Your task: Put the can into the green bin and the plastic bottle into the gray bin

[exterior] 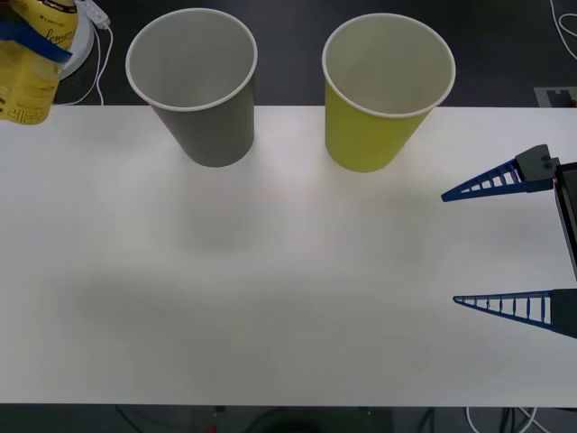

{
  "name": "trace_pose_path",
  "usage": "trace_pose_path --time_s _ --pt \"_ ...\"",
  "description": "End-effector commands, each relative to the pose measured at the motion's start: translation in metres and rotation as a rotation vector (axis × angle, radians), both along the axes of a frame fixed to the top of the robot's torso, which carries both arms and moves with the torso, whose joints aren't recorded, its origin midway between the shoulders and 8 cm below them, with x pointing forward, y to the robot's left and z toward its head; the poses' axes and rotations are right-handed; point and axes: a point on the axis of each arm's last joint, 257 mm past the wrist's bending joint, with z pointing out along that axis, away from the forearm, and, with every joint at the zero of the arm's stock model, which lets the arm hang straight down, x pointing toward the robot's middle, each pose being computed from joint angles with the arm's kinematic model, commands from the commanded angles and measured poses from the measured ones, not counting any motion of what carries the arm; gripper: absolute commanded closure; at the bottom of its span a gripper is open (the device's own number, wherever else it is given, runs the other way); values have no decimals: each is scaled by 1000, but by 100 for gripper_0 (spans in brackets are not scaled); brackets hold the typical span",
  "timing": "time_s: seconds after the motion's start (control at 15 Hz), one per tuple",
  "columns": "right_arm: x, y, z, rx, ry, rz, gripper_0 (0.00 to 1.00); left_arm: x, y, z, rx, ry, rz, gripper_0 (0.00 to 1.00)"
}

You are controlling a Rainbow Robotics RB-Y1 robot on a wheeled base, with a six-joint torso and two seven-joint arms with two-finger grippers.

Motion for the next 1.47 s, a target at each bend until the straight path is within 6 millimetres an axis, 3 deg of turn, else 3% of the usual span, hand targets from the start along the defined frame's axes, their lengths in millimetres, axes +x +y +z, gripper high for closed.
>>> trace_pose_path --time_s 0.07,0.87,1.07,1.47 --pt "0 0 0 0 0 0 0 11 -11 6 20 -7 -9 100" --pt "0 0 0 0 0 0 0 42 -59 32 111 20 -19 100" --pt "0 0 0 0 0 0 0 53 -78 39 90 17 -12 100" --pt "0 0 0 0 0 0 0 68 -105 36 65 30 -5 100"
